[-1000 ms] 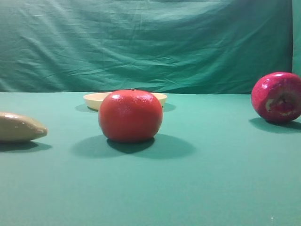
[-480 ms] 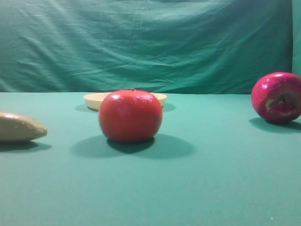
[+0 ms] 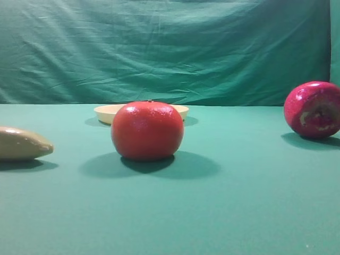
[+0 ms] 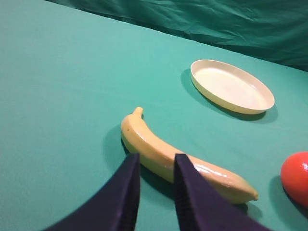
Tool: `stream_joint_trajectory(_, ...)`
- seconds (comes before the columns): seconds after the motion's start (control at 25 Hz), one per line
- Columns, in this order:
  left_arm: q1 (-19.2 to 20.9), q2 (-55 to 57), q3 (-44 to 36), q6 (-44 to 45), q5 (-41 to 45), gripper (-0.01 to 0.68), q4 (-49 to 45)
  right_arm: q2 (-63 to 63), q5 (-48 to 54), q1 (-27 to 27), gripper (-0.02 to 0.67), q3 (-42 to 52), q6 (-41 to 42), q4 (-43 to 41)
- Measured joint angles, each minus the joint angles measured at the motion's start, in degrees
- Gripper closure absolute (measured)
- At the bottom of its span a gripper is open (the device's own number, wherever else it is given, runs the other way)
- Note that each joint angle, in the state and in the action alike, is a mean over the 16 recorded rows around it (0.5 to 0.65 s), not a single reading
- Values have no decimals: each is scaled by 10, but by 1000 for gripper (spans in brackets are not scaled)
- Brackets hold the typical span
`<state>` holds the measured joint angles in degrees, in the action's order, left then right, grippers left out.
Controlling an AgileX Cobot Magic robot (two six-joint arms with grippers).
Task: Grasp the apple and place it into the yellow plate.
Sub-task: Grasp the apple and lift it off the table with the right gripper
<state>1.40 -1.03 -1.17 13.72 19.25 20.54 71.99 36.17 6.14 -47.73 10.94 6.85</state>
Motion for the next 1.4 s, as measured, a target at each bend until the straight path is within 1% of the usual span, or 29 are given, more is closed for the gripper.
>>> stream_joint_trajectory(0.4, 0, 0, 0, 0, 0, 516, 0, 115, -14, 0, 130, -56, 74, 76)
stream_joint_trajectory(0.52, 0, 0, 0, 0, 0, 516, 0, 143, -18, 0, 43, -70, 86, 90)
stream_joint_trajectory(0.6, 0, 0, 0, 0, 0, 516, 0, 163, -20, 0, 5, -79, 90, 98)
stream_joint_trajectory(0.72, 0, 0, 0, 0, 0, 516, 0, 195, -23, 0, -17, -92, 94, 104)
stream_joint_trajectory(0.92, 0, 0, 0, 0, 0, 516, 0, 251, -31, 3, -17, -113, 101, 109)
stream_joint_trajectory(1.16, 0, 0, 0, 0, 0, 516, 0, 307, -43, 13, 32, -134, 113, 111)
stream_joint_trajectory(1.4, 0, 0, 0, 0, 0, 516, 0, 334, -38, 23, 85, -164, 125, 112)
